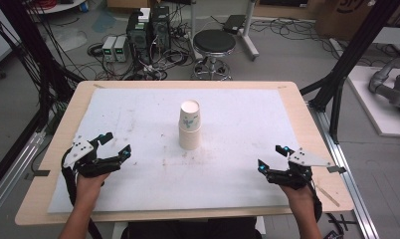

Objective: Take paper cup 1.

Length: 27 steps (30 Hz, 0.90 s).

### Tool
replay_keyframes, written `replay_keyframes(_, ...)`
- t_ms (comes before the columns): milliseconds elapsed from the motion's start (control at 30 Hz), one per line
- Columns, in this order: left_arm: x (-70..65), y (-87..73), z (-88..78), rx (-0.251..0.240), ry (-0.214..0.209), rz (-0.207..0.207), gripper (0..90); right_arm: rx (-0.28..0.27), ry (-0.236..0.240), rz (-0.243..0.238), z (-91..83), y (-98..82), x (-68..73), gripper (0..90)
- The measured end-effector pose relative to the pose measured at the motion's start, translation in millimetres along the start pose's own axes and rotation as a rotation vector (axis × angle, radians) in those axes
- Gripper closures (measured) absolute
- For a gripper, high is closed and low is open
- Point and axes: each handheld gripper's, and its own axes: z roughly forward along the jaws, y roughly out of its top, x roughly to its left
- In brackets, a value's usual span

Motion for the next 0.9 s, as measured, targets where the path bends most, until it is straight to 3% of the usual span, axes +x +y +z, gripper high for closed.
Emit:
replay_keyframes(300, 0.3, 0.0, 5.4, 0.000, -0.006, -0.005, 14.8, -0.009, -0.004, -0.001, -1.2, -1.6, -1.6, 16.3)
replay_keyframes(500, -2.9, 1.0, 9.3, 0.011, -0.021, 0.015, 14.7, -0.007, 0.012, 0.013, -1.1, -4.7, -5.4, 16.3)
replay_keyframes(667, -8.2, 1.4, 11.7, 0.023, -0.037, 0.011, 14.5, -0.013, 0.030, 0.010, -5.9, -3.8, 1.9, 16.3)
replay_keyframes(900, -14.2, 4.8, 17.3, 0.037, -0.096, -0.016, 14.5, 0.010, 0.047, -0.009, -1.2, -2.6, 5.2, 16.4)
